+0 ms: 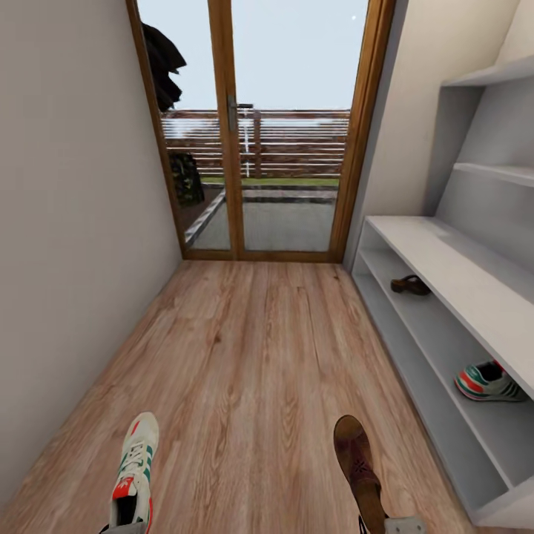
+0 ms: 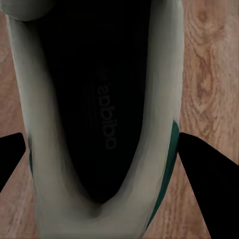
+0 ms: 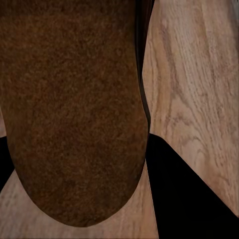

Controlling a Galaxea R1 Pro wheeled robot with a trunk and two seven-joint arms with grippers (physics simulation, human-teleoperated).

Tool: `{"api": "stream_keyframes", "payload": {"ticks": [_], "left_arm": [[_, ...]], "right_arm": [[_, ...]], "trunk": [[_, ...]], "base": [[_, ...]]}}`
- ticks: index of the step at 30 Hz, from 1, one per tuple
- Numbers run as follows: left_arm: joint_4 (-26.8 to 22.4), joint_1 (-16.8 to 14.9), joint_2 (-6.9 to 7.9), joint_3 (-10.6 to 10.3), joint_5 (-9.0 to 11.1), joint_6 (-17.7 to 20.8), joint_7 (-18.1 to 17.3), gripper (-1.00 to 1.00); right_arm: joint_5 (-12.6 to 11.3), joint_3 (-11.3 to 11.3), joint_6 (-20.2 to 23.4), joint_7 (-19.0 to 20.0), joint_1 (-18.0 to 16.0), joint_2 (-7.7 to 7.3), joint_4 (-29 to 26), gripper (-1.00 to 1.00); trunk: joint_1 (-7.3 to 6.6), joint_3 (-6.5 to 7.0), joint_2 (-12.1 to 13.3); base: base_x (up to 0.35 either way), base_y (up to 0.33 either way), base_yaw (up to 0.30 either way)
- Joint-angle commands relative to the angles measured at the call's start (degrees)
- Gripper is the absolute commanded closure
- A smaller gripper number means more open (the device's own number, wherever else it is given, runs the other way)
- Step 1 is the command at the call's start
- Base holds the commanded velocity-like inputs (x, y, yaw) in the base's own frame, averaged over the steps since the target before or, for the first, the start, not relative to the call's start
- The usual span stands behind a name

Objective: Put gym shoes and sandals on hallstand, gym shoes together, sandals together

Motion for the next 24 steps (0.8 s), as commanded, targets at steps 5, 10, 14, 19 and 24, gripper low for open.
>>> {"api": "stream_keyframes", "payload": {"ticks": [5, 10, 14, 19, 24], "left_arm": [[0.0, 0.0, 0.00, 0.5, -0.4, -0.2, -0.3, 1.00], [-0.1, 0.0, 0.00, 0.5, -0.4, -0.2, -0.3, 1.00], [-0.2, 0.0, 0.00, 0.6, -0.4, -0.2, -0.3, 1.00], [-0.2, 0.0, 0.00, 0.6, -0.3, -0.2, -0.3, 1.00], [-0.3, 0.0, 0.00, 0.5, -0.4, -0.2, -0.3, 1.00]], "right_arm": [[-0.5, 0.5, -0.1, -0.1, 0.0, 0.01, 0.0, 1.00], [-0.5, 0.5, -0.1, -0.1, 0.0, 0.01, 0.0, 1.00], [-0.5, 0.5, -0.1, -0.1, 0.0, 0.01, 0.0, 1.00], [-0.5, 0.5, -0.1, -0.1, 0.0, 0.02, 0.0, 1.00], [-0.5, 0.5, -0.1, -0.1, 0.0, 1.62, -0.1, 1.00]], "trunk": [[0.02, -0.05, 0.0], [0.02, -0.05, 0.0], [0.02, -0.05, 0.0], [0.02, -0.05, 0.0], [0.02, -0.05, 0.0]], "base": [[0.337, -0.074, 0.000], [0.337, -0.074, 0.000], [0.337, -0.074, 0.000], [0.337, -0.074, 0.000], [0.337, -0.074, 0.000]]}}
